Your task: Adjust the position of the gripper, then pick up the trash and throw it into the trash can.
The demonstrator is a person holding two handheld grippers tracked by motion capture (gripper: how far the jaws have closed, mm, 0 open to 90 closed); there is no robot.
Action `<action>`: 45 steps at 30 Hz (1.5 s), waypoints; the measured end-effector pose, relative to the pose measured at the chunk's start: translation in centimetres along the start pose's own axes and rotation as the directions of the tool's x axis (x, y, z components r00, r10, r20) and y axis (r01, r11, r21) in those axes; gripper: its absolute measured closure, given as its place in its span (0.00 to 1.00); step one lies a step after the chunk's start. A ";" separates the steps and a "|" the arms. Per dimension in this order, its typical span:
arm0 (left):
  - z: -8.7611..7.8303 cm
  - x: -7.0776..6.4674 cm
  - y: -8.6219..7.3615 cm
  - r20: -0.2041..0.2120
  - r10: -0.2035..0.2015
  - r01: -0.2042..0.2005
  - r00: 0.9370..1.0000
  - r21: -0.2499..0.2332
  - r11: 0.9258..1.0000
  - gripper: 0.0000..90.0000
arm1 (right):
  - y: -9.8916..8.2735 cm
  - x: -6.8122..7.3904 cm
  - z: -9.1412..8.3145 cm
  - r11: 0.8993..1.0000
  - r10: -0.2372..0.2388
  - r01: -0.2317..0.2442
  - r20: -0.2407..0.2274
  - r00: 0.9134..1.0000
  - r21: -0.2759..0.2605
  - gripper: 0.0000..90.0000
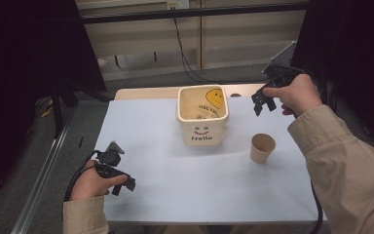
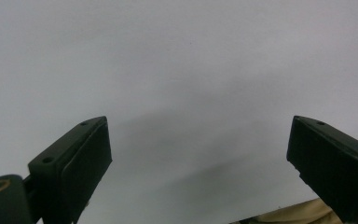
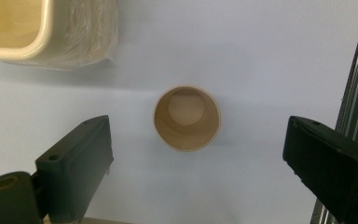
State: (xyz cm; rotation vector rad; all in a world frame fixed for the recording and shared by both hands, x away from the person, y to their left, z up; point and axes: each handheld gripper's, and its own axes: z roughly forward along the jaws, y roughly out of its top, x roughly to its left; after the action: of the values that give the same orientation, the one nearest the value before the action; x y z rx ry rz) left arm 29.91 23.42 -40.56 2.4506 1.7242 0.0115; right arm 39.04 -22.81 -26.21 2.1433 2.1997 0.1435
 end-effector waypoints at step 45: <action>-0.3 -0.1 0.0 -0.004 0.004 -0.004 1.000 -0.013 1.000 0.07 | -1.7 0.0 10.2 0.995 0.012 -0.011 -0.004 1.000 0.097 0.08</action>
State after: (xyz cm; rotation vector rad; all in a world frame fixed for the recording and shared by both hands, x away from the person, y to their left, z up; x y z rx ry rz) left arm 29.88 23.40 -40.25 2.4465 1.7161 0.0281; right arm 38.50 -22.63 -36.55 2.2072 2.2418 0.0432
